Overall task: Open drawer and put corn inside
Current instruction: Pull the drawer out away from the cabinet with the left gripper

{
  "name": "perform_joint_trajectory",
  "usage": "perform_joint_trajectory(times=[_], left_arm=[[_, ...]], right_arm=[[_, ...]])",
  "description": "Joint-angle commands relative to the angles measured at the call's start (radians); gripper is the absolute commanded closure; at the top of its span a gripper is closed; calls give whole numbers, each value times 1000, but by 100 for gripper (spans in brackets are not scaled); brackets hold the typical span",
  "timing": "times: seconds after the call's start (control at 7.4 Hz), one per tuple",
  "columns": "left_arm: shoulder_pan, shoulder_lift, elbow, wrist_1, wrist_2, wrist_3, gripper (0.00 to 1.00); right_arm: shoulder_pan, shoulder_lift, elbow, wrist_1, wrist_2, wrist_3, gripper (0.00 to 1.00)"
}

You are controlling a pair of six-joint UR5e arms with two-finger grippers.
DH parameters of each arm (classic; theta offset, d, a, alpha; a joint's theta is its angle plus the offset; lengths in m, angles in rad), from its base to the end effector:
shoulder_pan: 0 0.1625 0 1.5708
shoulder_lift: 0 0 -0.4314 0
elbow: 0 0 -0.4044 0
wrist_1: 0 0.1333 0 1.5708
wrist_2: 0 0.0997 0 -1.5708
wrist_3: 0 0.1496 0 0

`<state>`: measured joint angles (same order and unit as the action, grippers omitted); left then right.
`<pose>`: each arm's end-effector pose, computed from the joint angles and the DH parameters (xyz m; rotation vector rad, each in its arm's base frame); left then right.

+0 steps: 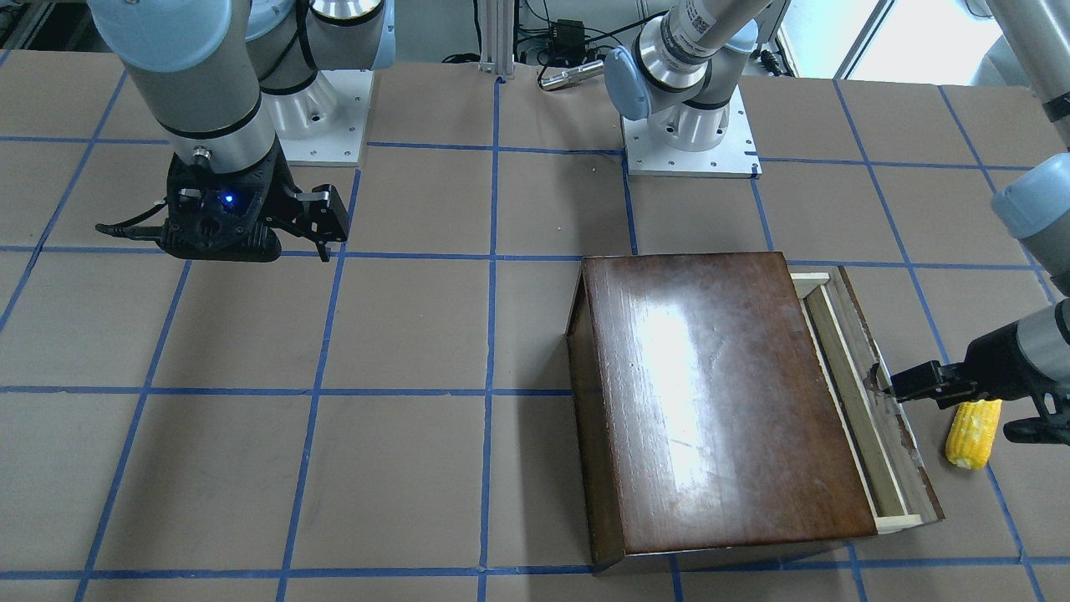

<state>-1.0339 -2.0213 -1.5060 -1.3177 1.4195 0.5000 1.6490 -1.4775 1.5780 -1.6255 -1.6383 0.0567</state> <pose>0.1943 -0.6312 0.2389 0.0691 -2.9434 -0.0592 0.1647 -0.5240 0.3978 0.0354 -3.0703 -0.0632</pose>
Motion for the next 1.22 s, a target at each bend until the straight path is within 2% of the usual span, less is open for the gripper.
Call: perform_joint_trajectory(times=[0.0, 1.08], left_arm=[[8, -1, 1, 0, 1, 0, 0], [50, -17, 36, -2, 1, 3, 0]], right_arm=[[0, 0, 0, -1, 0, 0, 0], [0, 0, 0, 1, 0, 0, 0]])
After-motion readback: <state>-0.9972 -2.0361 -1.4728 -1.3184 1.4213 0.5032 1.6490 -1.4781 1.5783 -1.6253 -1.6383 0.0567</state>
